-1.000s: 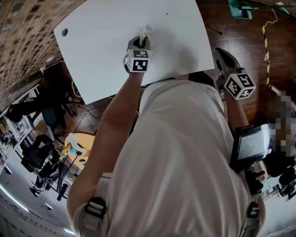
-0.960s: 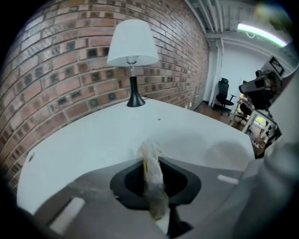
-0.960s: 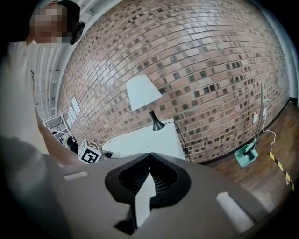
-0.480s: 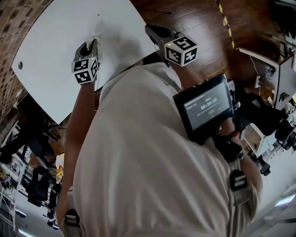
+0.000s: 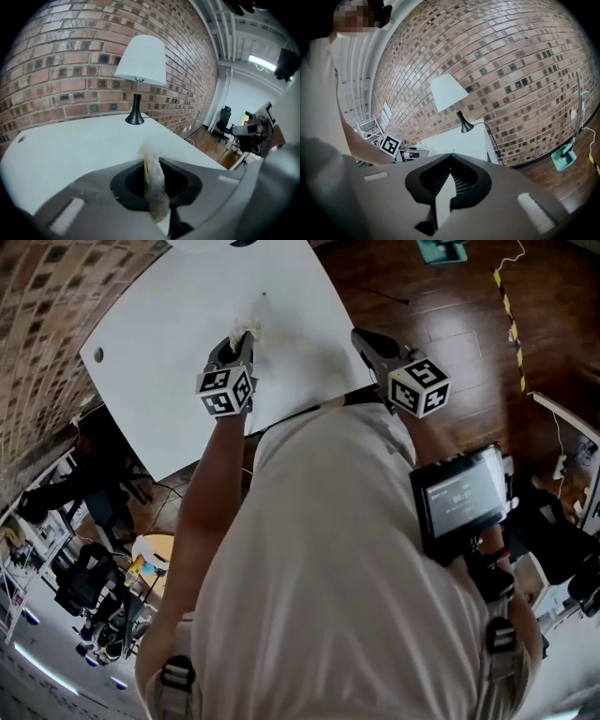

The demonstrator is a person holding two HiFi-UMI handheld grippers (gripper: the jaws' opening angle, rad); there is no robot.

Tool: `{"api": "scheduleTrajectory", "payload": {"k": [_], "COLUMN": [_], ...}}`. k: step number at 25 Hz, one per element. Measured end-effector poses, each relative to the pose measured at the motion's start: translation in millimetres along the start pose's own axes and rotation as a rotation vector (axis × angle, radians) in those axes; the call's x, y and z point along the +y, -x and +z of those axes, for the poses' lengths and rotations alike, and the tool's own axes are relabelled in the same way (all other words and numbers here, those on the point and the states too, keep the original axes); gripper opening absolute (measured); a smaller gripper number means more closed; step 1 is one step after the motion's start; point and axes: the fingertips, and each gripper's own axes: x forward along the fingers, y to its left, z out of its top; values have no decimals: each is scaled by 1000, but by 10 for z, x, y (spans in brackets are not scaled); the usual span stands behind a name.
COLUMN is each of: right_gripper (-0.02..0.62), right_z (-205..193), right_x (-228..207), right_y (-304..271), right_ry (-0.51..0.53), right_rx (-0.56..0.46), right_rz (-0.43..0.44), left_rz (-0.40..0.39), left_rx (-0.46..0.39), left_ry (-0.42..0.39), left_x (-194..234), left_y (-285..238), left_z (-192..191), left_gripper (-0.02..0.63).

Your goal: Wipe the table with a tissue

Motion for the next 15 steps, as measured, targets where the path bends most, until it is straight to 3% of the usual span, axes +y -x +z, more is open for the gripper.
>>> {"api": "scheduleTrajectory", "payload": {"k": [3, 8, 15], "right_gripper": [8, 8, 8], "right_z": [56, 127, 175], "right_x": [-3, -159, -451], "right_y": [-45, -69, 83], "right_ry": [9, 4, -11], "right_rx": [-4, 1, 12], "right_rz": [37, 56, 36], "left_rz": [0, 148, 240], "left_rx": [-4, 38, 93], "left_ry": [84, 2, 21], "left_x": [168, 517, 728], "left_y": [-97, -379, -672], "left_z": [106, 270, 233], "left_gripper": [43, 43, 43]}}
